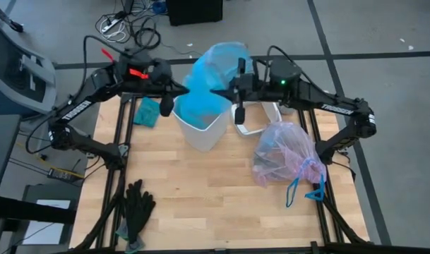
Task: Place trash/remove bag and relplace
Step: Put the blue trash bag in the trash bin
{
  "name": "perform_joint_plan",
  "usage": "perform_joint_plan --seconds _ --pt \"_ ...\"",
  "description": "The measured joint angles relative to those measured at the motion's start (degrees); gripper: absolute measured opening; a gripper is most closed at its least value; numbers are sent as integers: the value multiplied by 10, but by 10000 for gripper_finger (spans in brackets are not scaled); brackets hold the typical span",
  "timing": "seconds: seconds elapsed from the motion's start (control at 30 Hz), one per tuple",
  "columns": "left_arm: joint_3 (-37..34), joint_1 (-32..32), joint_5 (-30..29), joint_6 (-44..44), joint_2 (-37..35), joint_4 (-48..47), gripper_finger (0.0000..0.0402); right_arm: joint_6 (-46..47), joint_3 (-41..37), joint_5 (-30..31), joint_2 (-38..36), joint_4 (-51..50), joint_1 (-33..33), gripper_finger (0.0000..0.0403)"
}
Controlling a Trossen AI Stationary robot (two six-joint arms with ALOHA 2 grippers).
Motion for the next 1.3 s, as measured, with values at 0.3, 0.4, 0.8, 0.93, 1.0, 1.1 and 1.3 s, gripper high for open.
perform_joint_plan --seconds 0.3,0.4,0.8,0.93,1.0,1.1,1.3 --pt "-40 0 -23 31 4 -52 4 97 0 -16 1 -81 -14 0" --pt "-67 1 -29 35 0 -53 4 111 -9 -18 1 -100 -13 0" --pt "-256 3 -74 63 -154 111 3 164 -27 -52 52 -89 4 0" --pt "-322 4 -84 60 -198 142 5 165 -27 -55 67 -87 4 0" --pt "-339 2 -80 59 -205 156 8 165 -27 -55 66 -81 2 0" --pt "-350 2 -80 35 -207 166 14 165 -27 -58 61 -67 0 0" --pt "-350 2 -62 12 -195 172 53 172 -27 -58 61 -49 -1 0"
